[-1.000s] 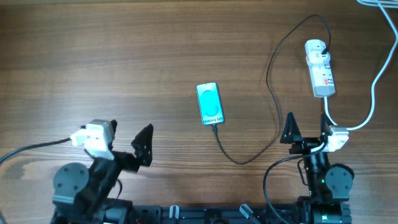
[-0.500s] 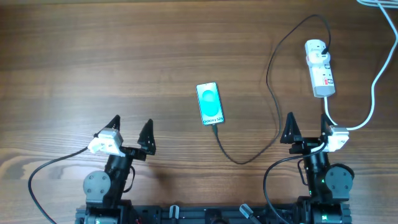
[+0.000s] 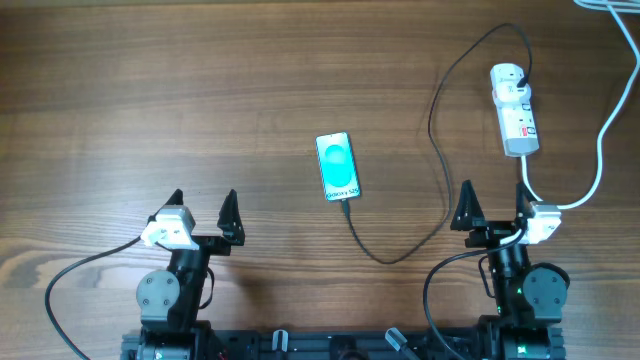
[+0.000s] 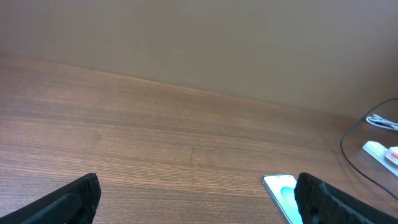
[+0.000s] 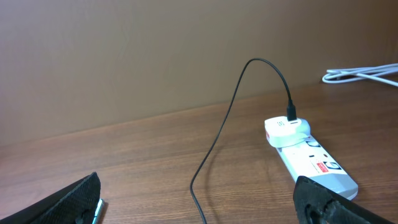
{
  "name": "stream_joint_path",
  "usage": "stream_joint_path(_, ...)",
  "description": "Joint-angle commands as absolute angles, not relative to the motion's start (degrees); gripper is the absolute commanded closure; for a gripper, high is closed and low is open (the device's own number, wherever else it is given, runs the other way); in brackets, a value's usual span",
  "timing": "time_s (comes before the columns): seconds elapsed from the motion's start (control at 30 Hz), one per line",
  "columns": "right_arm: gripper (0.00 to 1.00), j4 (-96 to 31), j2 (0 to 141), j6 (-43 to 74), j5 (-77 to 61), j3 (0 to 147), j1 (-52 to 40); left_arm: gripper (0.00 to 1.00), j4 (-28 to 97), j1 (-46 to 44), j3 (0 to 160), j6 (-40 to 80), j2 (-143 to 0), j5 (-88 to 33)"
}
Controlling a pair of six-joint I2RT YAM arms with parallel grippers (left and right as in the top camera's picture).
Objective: Plug charger to phone and switch on socket
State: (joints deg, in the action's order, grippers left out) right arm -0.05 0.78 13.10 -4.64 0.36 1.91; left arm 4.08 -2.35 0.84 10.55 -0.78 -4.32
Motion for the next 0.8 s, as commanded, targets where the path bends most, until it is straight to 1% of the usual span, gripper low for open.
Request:
stream_joint_path(0.0, 0.0, 0.1, 0.25, 12.03, -3.86, 0.3, 1.67, 0.0, 4.12, -1.96, 0.32, 9.39, -0.16, -3.53)
stream_joint_path(0.77, 0.0, 0.1, 0.25, 12.01, -3.86, 0.3, 1.67, 0.0, 4.1, -0.84, 0.32, 9.41, -0.16, -3.55)
